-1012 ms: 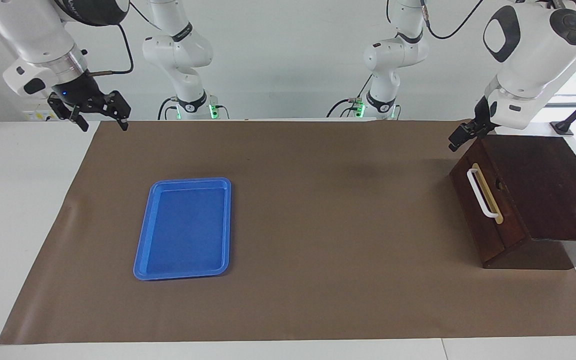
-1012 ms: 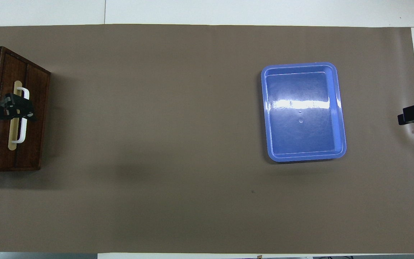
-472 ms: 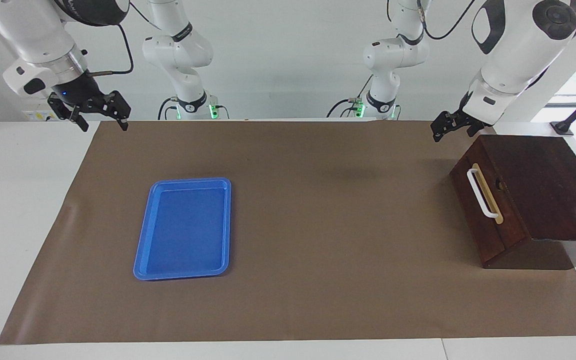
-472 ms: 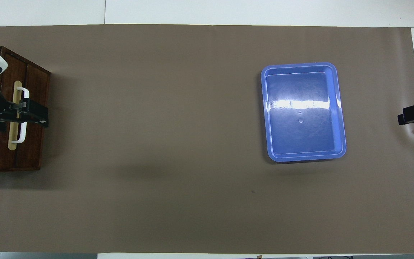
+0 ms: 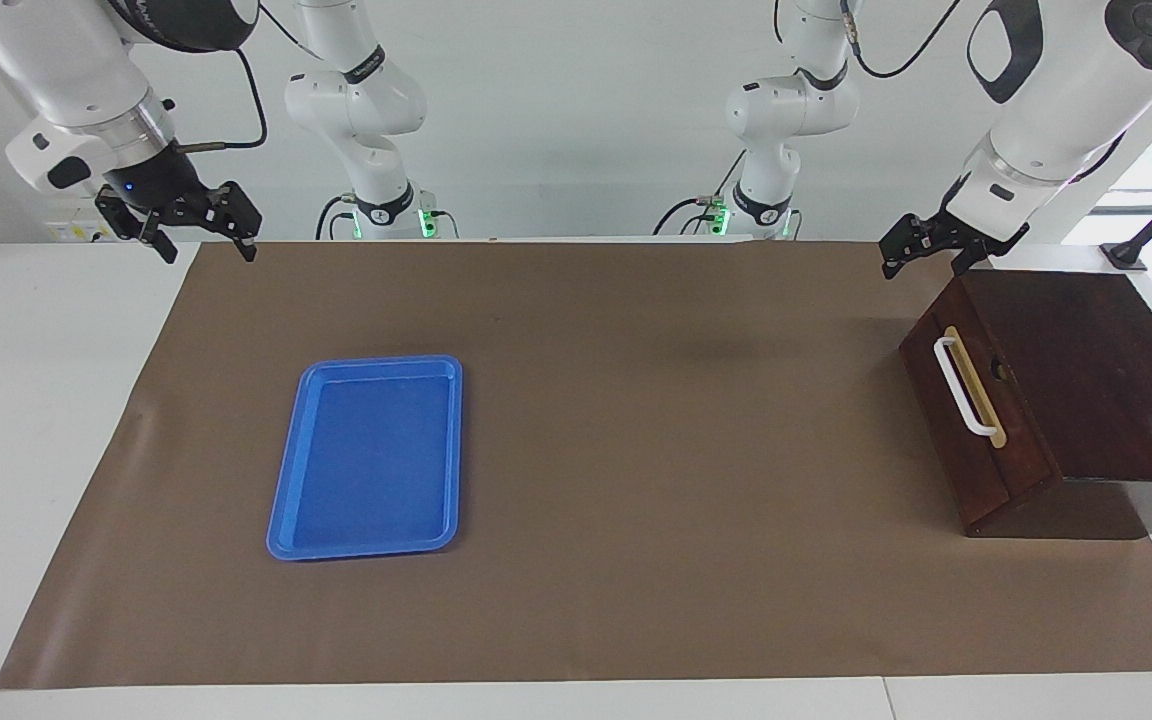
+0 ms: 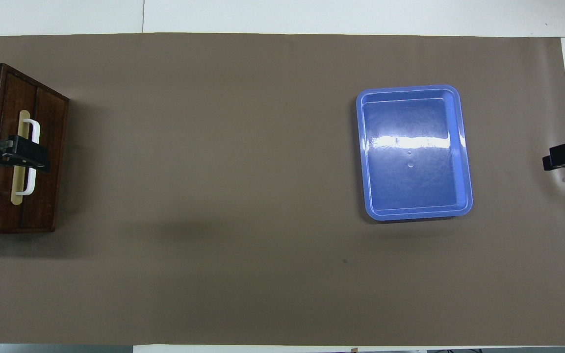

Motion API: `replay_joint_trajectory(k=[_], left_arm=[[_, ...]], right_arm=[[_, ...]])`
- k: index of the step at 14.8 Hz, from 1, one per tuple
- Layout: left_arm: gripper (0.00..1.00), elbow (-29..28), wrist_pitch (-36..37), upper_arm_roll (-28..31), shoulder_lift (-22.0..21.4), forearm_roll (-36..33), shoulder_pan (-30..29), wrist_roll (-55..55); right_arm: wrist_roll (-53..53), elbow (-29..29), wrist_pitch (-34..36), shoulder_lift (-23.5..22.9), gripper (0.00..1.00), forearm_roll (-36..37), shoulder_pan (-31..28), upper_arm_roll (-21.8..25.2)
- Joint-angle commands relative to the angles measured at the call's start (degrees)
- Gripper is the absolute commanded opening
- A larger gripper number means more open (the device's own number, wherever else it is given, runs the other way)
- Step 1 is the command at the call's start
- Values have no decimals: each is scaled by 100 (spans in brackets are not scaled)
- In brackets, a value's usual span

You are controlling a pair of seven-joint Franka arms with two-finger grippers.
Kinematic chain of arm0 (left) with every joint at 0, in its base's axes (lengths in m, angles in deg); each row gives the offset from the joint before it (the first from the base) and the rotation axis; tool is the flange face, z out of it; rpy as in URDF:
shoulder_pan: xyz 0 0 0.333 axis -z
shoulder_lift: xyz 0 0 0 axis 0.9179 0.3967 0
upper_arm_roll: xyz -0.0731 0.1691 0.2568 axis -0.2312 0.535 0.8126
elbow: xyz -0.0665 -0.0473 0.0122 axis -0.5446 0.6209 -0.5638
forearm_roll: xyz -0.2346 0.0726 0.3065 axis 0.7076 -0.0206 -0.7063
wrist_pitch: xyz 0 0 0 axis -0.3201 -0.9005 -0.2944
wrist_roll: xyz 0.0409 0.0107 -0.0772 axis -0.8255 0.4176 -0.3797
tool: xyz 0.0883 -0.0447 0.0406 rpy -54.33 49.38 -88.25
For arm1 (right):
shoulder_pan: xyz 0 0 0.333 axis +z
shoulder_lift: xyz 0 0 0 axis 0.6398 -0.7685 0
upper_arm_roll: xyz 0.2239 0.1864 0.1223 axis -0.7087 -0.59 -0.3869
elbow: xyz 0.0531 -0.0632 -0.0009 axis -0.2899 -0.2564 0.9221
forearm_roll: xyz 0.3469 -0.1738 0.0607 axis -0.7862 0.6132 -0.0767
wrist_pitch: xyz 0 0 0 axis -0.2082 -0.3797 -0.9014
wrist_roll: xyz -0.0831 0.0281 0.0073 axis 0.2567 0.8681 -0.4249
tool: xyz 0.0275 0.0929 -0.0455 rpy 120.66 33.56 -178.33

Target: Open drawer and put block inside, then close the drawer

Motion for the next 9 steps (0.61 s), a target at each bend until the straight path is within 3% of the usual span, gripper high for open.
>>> replay_joint_trajectory(k=[1,9], left_arm=[[100,-30,-379,75,-51,43,192,-28],[100,58,-327,66,-25,78,192,-19]], right_arm=[[20,-240,-106,155,100,-113,-108,-56],[20,-223,-106,155,100,-113,-108,-56]])
